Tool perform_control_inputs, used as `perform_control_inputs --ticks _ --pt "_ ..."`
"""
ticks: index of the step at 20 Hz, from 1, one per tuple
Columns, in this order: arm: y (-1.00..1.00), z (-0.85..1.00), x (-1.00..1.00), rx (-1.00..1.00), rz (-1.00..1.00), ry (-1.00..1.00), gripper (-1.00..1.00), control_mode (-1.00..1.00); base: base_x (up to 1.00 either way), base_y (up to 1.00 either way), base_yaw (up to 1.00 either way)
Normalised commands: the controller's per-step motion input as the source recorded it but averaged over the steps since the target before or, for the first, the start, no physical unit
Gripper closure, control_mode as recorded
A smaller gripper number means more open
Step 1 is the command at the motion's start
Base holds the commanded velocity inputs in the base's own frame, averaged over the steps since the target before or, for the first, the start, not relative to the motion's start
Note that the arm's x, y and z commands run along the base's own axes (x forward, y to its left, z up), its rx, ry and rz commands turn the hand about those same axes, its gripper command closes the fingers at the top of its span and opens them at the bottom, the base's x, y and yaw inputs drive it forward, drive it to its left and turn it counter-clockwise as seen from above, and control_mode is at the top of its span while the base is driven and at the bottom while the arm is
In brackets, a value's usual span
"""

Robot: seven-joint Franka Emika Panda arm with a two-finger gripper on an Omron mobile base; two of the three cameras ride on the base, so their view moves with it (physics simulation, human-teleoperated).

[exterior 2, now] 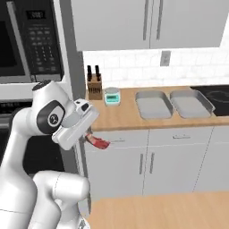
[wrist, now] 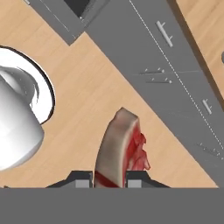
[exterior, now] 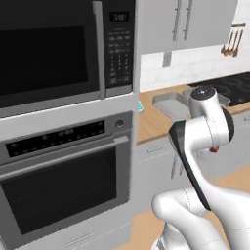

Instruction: Place one carrot and one steak in each tupperware on the nearby counter, to pack two identical lunches.

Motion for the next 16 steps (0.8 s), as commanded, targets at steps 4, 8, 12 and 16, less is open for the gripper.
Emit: perform_control_inputs --ticks 4,8,12,16 --pt "0.0 0.0 0.0 0.0 0.0 0.0 1.0 1.0 0.99 -1.0 0.31" --pt "0.0 0.0 0.0 0.0 0.0 0.0 1.0 1.0 0.95 -0.85 0.33" --pt "0.0 0.0 0.0 0.0 0.0 0.0 1.0 1.0 0.89 -0.37 0.32" --pt "0.0 0.0 0.0 0.0 0.0 0.0 1.0 1.0 0.55 -0.25 0.36"
